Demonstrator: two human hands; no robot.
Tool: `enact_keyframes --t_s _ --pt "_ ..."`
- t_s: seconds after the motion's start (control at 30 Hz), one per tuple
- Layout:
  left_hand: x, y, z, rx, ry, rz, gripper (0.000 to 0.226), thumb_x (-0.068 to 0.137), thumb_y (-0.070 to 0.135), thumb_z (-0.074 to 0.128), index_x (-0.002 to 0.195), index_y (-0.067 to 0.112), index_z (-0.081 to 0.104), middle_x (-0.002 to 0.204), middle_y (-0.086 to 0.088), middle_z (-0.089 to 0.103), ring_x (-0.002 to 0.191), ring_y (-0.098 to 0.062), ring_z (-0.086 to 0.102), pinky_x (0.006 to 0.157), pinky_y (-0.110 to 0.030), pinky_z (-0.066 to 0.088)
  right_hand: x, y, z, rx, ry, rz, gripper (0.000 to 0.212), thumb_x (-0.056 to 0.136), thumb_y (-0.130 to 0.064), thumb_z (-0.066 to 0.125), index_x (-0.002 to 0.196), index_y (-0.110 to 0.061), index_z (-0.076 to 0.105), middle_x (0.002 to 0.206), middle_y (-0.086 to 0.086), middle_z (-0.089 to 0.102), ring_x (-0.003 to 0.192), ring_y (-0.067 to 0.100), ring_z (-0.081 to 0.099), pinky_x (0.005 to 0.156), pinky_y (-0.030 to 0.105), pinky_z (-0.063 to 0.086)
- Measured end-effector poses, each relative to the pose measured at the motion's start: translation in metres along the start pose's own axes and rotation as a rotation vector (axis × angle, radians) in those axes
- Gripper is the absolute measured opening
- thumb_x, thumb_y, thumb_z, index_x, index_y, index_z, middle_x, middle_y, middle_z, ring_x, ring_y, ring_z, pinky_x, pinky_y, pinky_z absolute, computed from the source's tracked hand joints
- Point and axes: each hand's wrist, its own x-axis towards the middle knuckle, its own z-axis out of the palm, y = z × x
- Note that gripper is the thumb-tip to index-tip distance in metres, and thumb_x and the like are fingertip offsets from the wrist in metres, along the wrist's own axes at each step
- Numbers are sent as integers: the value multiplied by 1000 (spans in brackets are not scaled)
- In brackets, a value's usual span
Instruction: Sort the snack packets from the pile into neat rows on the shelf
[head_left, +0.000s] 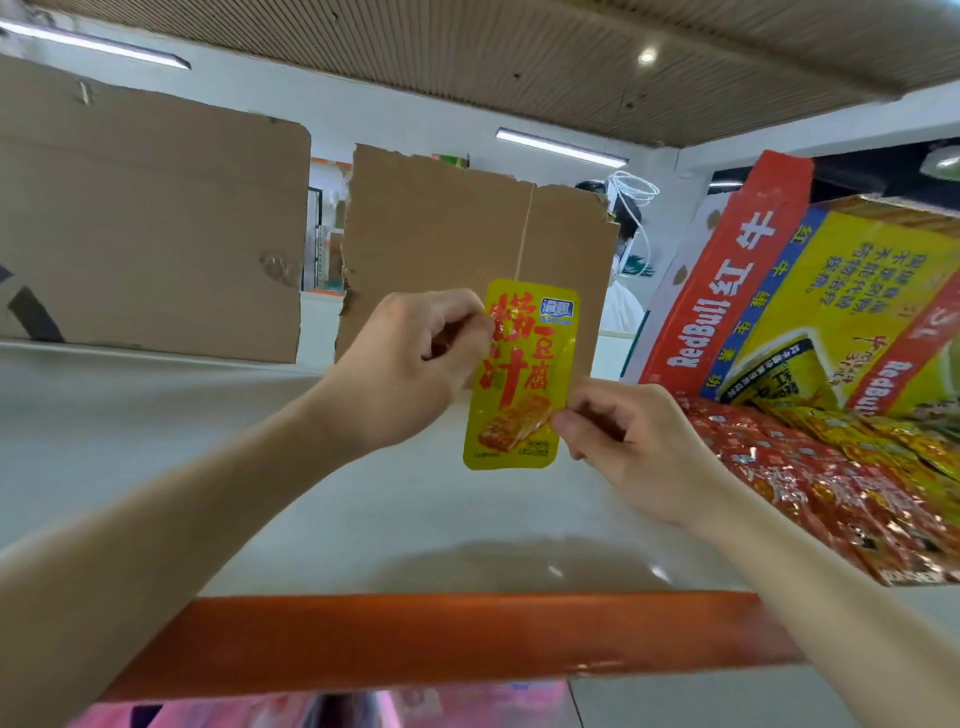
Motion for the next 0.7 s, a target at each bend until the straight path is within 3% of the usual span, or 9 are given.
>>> enact_keyframes --t_s 0.2,0.27,0.43,0.53,0.63,0.7 --pt "1 29 11 -122 -80 -18 29 93 34 50 67 23 50 57 13 41 58 -10 36 56 -31 33 -28 -16 -24 -60 82 -57 27 94 -14 62 67 -12 56 54 -5 51 48 8 43 51 15 31" --pt "-1 40 19 -108 -64 -2 30 93 32 51 66 18 49 58 10 39 58 -12 36 56 -30 30 -39 -19 -33 -69 117 -77 27 93 -18 60 67 -15 54 54 -4 50 48 9 43 51 15 31" --pt "-8 75 43 -55 -24 33 35 92 31 50 69 5 48 64 -20 46 56 -18 36 53 -31 29 -73 -20 -63 -27 164 -96 23 93 -21 58 70 -23 54 57 -3 51 51 12 44 51 21 34" --pt "-8 100 65 -73 -37 37 37 95 28 51 70 1 48 64 -22 46 58 -26 37 53 -31 30 -96 -20 -87 -6 174 -99 25 93 -19 58 71 -27 52 57 -8 51 50 8 45 52 18 35" --pt "-6 128 93 -106 -48 53 35 96 25 52 71 0 48 61 -17 44 57 -17 37 53 -17 33 -123 -14 -113 -4 201 -95 26 92 -18 59 71 -30 51 57 -11 52 52 7 49 54 16 37" --pt "-5 145 113 -103 -51 66 35 94 27 50 70 2 48 61 -17 45 57 -24 37 53 -25 32 -142 -8 -132 10 224 -81 23 91 -21 59 70 -28 52 58 -8 54 54 8 54 54 20 40"
